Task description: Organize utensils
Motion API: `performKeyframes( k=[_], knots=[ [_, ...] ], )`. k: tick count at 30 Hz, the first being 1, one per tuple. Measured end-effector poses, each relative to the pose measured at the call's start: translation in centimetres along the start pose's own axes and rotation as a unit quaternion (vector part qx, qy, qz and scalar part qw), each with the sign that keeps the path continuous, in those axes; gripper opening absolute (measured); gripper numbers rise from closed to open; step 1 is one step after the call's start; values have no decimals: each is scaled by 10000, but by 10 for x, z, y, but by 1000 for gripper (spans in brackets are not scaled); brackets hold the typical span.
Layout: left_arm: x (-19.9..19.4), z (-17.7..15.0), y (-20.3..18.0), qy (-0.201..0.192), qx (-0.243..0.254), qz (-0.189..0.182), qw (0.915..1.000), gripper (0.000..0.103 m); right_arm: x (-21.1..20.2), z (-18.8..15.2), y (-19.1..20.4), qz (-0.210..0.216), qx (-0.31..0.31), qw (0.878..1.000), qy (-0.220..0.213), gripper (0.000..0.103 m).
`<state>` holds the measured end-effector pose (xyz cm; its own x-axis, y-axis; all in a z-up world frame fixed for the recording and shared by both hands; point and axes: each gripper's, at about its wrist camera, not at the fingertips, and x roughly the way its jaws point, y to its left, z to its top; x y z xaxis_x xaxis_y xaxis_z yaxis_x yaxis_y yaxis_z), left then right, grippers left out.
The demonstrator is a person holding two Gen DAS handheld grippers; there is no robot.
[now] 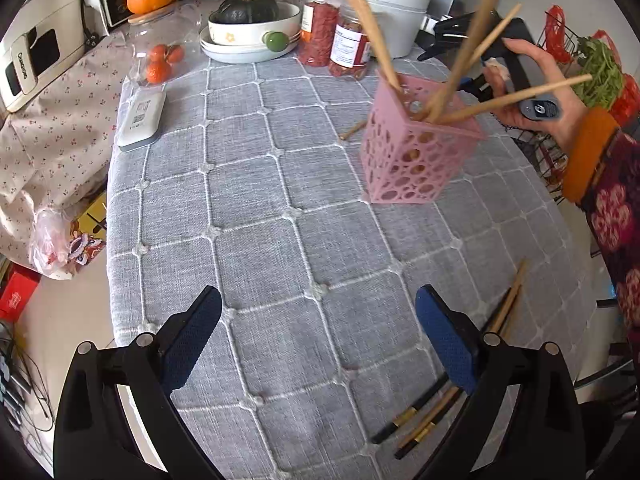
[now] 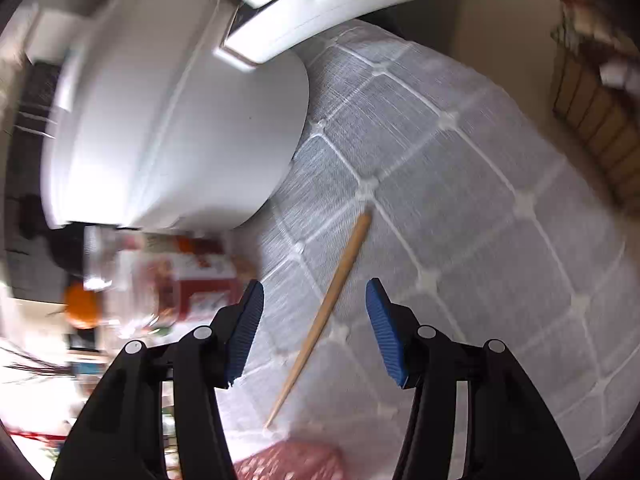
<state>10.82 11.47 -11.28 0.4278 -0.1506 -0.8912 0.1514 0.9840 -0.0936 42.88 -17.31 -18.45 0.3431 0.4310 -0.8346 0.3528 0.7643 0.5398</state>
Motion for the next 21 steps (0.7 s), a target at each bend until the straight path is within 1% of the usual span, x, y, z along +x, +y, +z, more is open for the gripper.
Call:
performKeyframes(
  k=[2, 3, 4, 5, 6, 9, 10, 12, 14, 16, 18, 19, 21],
  knots=[
    [1, 1, 2, 5, -34, 9, 10000, 93, 16, 4, 7, -337, -67, 9993, 128, 47],
    [2, 1, 5, 24, -59, 27, 10000, 93, 22, 4, 8, -439, -66, 9989, 166, 46],
    [3, 1, 6, 43, -74, 45, 10000, 93, 24, 5, 11, -532, -116, 9985, -10, 42],
    [3, 1, 8, 58, -85, 60, 9999, 93, 27, 7, 13, -714, -173, 9973, -32, 34],
    [5, 0, 9, 81, -95, 79, 9999, 93, 27, 8, 13, -853, -170, 9961, -147, 14],
    [6, -1, 11, 113, -109, 95, 9998, 93, 24, 11, -2, -489, 203, 9984, -197, 11],
    [5, -1, 11, 110, -109, 84, 9998, 93, 19, 10, -11, -378, 388, 9979, -345, 10],
    [4, -2, 11, 98, -108, 74, 9999, 93, 3, 7, -26, -105, 595, 9952, -775, 9],
    [2, -3, 11, 84, -96, 37, 9999, 93, -20, 2, -42, 113, 822, 9896, -1173, 8],
    [-3, -4, 10, 44, -77, 5, 10000, 93, -55, -4, -59, 292, 1035, 9818, -1562, 8],
    [-10, -4, 9, -50, -78, -58, 9999, 93, -110, -18, -67, 203, 843, 9738, -2101, 8],
    [-15, -4, 8, -118, -75, -95, 9999, 93, -133, -24, -65, 135, 675, 9700, -2333, 8],
    [-23, -4, 8, -224, -102, -127, 9996, 93, -196, -46, -56, 16, 227, 9590, -2825, 8]
  ],
)
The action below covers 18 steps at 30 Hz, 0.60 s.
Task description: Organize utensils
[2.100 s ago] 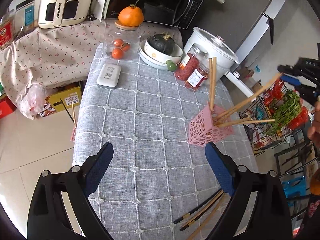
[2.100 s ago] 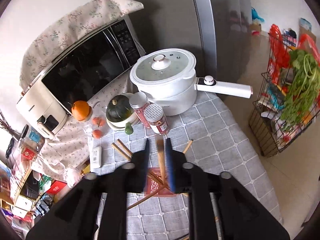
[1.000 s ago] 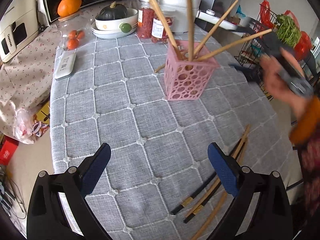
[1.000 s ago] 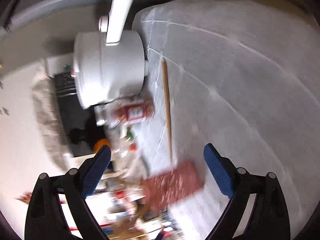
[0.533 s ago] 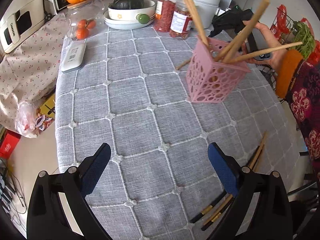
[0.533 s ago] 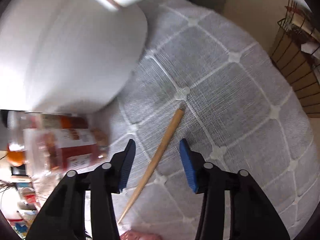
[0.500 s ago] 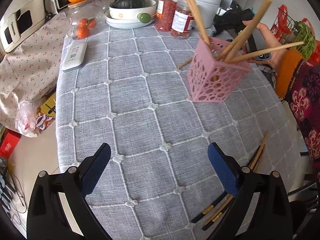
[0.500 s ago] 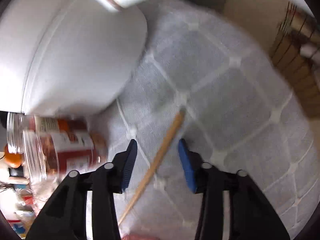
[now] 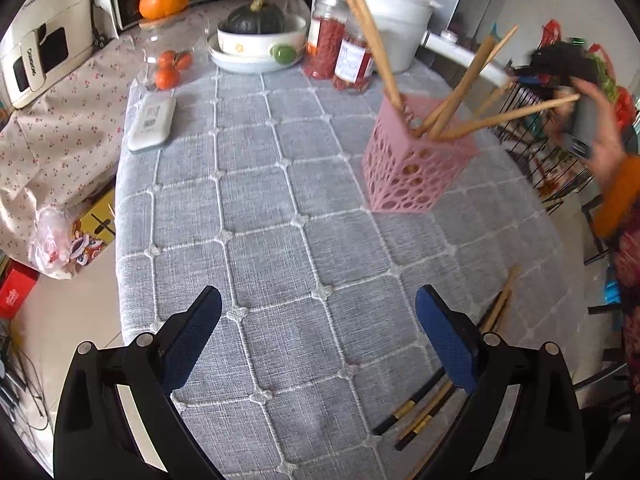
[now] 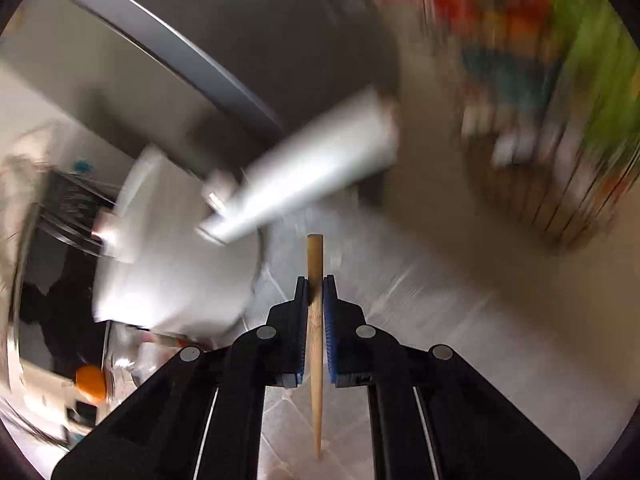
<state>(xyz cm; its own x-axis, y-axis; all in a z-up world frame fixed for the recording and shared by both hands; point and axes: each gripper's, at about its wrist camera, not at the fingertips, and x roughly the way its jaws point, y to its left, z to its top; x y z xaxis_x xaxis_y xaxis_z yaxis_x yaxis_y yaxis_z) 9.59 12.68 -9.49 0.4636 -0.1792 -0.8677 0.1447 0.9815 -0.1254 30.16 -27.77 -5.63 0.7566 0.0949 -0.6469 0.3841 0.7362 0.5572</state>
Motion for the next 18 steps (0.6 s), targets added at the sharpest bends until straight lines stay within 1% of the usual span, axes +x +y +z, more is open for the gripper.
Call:
performKeyframes(
  k=[1, 3, 4, 5, 7, 8, 10, 11, 12, 14, 16, 18],
  knots=[
    [-3, 0, 1, -36, -35, -7, 10000, 93, -27, 4, 1, 46, -125, 9998, -160, 8],
    [-8, 0, 6, -86, -154, -10, 9998, 93, -95, 16, 14, 265, -381, 9974, -543, 8],
    [-9, 0, 9, -94, -227, -1, 9997, 93, -121, 21, 13, 350, -453, 9962, -652, 8],
    [-9, 1, 13, -98, -291, 12, 9995, 93, -152, 24, 21, 485, -573, 9942, -765, 8],
    [-11, 3, 19, -112, -449, 29, 9989, 93, -202, 25, 43, 686, -817, 9899, -931, 8],
    [-11, 3, 21, -120, -493, 13, 9987, 93, -219, 25, 56, 781, -977, 9872, -993, 8],
    [-14, 5, 23, -158, -565, -10, 9983, 93, -242, 16, 85, 859, -1318, 9825, -998, 8],
    [-15, 5, 23, -168, -579, -27, 9982, 93, -247, 8, 105, 836, -1502, 9803, -975, 8],
    [-16, 5, 24, -174, -602, -50, 9980, 93, -254, 0, 117, 812, -1687, 9778, -940, 8],
    [-19, 5, 25, -195, -631, -83, 9978, 93, -265, -24, 147, 758, -2142, 9698, -886, 8],
    [-22, 7, 27, -218, -661, -127, 9975, 93, -261, -55, 175, 673, -2567, 9603, -865, 8],
    [-25, 7, 30, -245, -704, -170, 9971, 93, -249, -82, 200, 587, -2944, 9511, -723, 8]
  ],
)
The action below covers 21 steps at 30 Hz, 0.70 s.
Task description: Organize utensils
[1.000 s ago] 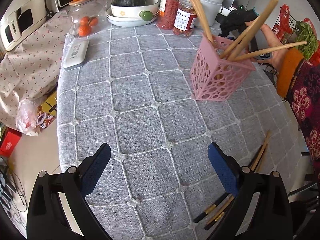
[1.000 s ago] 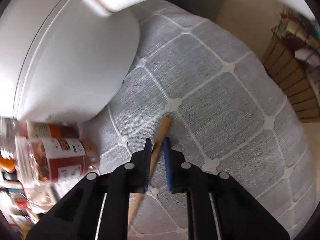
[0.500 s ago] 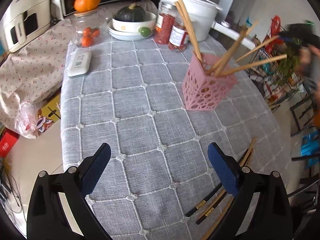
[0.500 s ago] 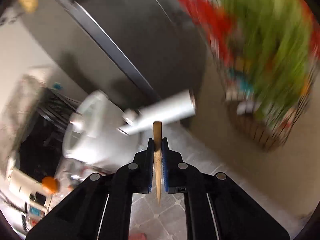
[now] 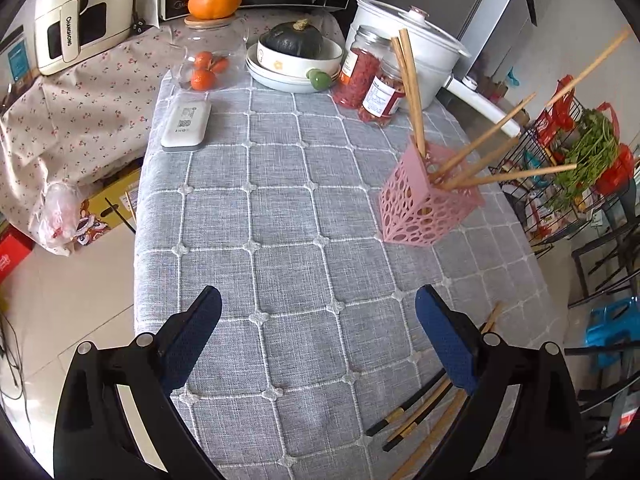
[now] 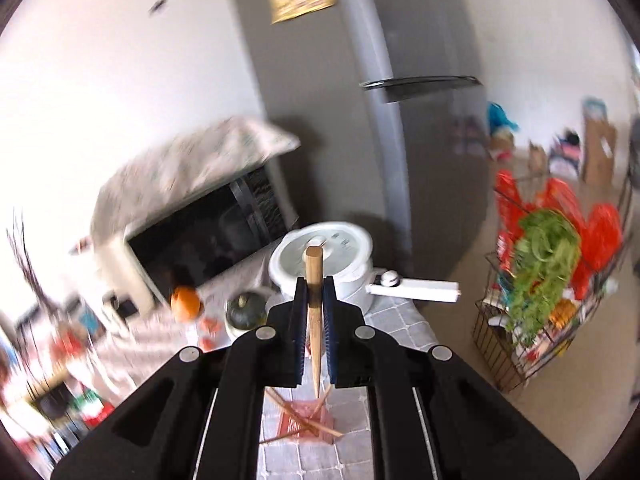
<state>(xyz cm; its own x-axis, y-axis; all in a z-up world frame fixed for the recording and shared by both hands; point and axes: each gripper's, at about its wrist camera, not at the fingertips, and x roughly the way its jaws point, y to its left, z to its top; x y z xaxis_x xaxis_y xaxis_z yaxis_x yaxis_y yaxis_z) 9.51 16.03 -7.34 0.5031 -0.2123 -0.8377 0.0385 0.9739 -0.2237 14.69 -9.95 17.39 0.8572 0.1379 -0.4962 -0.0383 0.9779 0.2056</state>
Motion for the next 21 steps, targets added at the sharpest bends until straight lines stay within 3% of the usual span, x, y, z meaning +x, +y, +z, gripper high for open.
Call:
performKeyframes(
  k=[6, 12, 15, 18, 21],
  knots=[
    [-12, 4, 11, -77, -160, -107, 9998, 93, 48, -29, 56, -103, -610, 9974, 370, 8],
    [-17, 5, 19, -84, -221, -135, 9996, 93, 87, -52, 62, -349, -801, 9948, 515, 8],
    [-19, 5, 21, -100, -241, -128, 9996, 93, 98, -59, 59, -262, -712, 9943, 746, 9],
    [-19, 5, 21, -90, -227, -121, 9996, 94, 84, -54, 51, -168, -504, 9962, 692, 17],
    [-18, 4, 18, -37, -166, -90, 9998, 94, 58, -47, 36, -94, -181, 9988, 447, 44]
  ],
)
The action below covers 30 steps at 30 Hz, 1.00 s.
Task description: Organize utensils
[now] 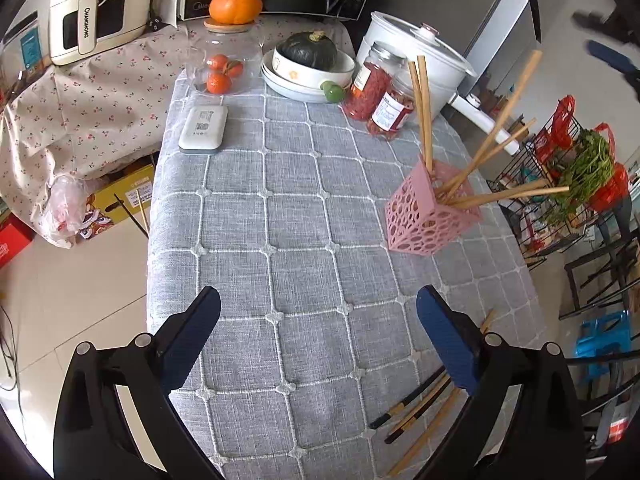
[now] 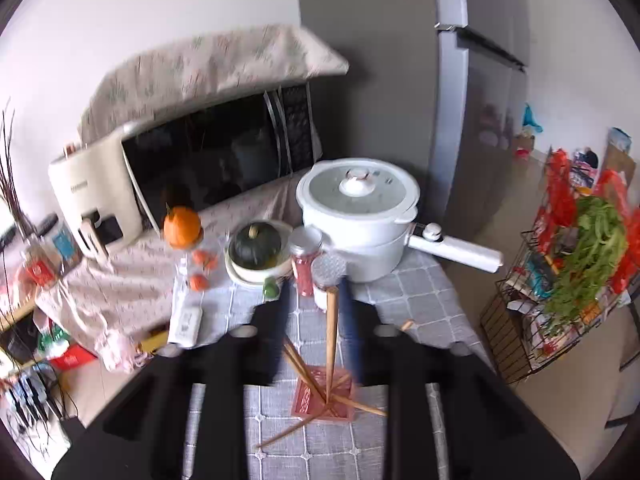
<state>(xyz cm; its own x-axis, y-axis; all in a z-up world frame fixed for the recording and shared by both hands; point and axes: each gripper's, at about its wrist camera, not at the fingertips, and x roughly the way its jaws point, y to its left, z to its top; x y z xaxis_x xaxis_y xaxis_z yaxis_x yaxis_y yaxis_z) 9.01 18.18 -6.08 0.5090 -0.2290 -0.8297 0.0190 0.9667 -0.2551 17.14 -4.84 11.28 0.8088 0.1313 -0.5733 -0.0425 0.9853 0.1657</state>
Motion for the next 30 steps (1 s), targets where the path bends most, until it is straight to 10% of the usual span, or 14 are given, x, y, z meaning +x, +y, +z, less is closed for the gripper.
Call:
performKeyframes(
  k=[4, 17, 26, 30],
  knots=[
    [4, -5, -9, 81, 157, 27, 9998, 94, -36, -10, -31, 164, 576, 9973, -426, 72],
    [15, -17, -38, 270, 627, 22, 9977, 94, -63, -127, -144, 407, 2061, 9777, 52, 86],
    [73, -68, -127, 881, 2042, 142, 9749, 95, -4, -271, -266, -1148, 3497, 9197, 1366, 90],
    [107, -70, -176, 1073, 2387, 173, 9650, 92, -1, -263, -279, -180, 3697, 9170, 1489, 90]
  ],
)
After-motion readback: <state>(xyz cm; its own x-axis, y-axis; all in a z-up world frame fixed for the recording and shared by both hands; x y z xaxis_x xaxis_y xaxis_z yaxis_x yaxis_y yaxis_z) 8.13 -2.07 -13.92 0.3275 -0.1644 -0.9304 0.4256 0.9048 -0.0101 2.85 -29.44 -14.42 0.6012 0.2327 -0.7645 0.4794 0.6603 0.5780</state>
